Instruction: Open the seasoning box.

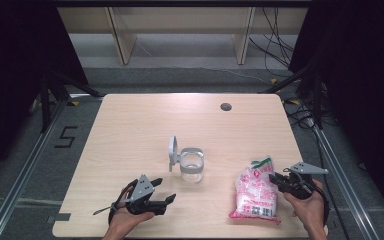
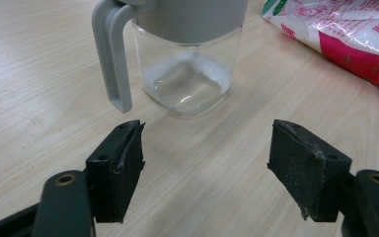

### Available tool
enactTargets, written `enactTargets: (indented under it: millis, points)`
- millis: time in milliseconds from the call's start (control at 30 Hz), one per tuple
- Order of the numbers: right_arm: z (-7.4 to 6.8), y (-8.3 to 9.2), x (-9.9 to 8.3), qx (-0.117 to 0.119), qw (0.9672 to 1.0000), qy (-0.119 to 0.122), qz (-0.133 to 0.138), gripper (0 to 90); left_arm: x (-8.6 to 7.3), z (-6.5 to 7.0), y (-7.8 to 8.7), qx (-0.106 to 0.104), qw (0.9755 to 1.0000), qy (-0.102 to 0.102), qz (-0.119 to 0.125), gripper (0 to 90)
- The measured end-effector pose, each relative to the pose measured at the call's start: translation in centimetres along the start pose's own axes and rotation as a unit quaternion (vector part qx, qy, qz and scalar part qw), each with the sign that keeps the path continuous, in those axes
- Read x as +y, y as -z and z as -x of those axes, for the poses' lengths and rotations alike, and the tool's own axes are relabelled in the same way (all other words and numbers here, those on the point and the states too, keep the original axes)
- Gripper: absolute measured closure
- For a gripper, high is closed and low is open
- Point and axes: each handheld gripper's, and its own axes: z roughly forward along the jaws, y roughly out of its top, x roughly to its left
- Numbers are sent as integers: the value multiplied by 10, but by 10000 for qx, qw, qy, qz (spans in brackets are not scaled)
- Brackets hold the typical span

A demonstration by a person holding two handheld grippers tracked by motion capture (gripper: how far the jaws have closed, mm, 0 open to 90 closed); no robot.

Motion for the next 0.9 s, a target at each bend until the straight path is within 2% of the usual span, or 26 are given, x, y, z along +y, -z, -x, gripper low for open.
enactTargets:
  millis: [67, 100, 133, 167, 200, 233, 267, 300, 367, 400, 433, 567, 700, 733, 767, 800, 833, 867, 900]
  points:
    - [4, -5, -1, -2, 9998, 202, 8, 737, 0, 1, 0, 5, 10000, -7, -8, 286]
    - [5, -7, -1, 17, 9998, 166, -54, 676, 0, 1, 0, 3, 10000, -15, -26, 286]
    - [5, -7, -1, 17, 9998, 166, -54, 676, 0, -1, 0, -32, 9999, -123, -41, 286]
    - [1, -8, -1, 51, 9999, -125, -97, 656, 0, 0, 0, 3, 10000, -79, -29, 286]
    - [1, -9, 0, 95, 9997, -190, -156, 655, 0, 0, -1, -11, 10000, -70, -1, 286]
    - [4, -11, 0, 130, 9998, -66, -101, 647, 0, 1, -1, 3, 10000, -49, 25, 286]
    - [5, -14, 0, 123, 9998, -33, -119, 631, 0, 1, -1, 0, 10000, -54, 12, 286]
    - [5, -14, 0, 123, 9998, -33, -119, 631, -1, 2, -1, -4, 10000, 32, 12, 286]
    - [5, -16, 1, 152, 9995, -119, -235, 616, -1, 1, -1, 36, 10000, -15, -45, 286]
    - [1, -17, 0, 125, 9990, -325, -276, 608, -1, 1, -1, 10, 10000, 9, -10, 286]
    - [4, -20, 1, 146, 9994, -180, -245, 605, -1, 1, -1, 5, 10000, 5, -19, 284]
    - [3, -27, 2, 186, 9992, -103, -338, 593, -2, 2, -2, -5, 10000, 68, 12, 282]
    - [2, -28, 3, 306, 9983, -240, -444, 595, -2, 2, -2, -2, 10000, -39, 15, 282]
    - [2, -30, 3, 196, 9986, -211, -434, 595, -2, 3, -2, 5, 10000, 80, 21, 282]
    - [4, -29, 3, 326, 9985, -186, -386, 595, -2, 3, -3, 0, 10000, 76, 16, 282]
    - [4, -29, 3, 292, 9985, -212, -417, 595, -1, 1, -2, 29, 9999, -70, -81, 282]
    - [2, -28, 2, 334, 9974, -423, -475, 598, -1, 1, -2, 52, 9999, -103, -99, 282]
    - [2, -28, 2, 334, 9974, -423, -475, 598, -2, 1, -2, 64, 9999, -98, -104, 282]
    - [2, -28, 2, 347, 9974, -427, -469, 600, -2, 3, -3, 5, 10000, 52, 22, 281]
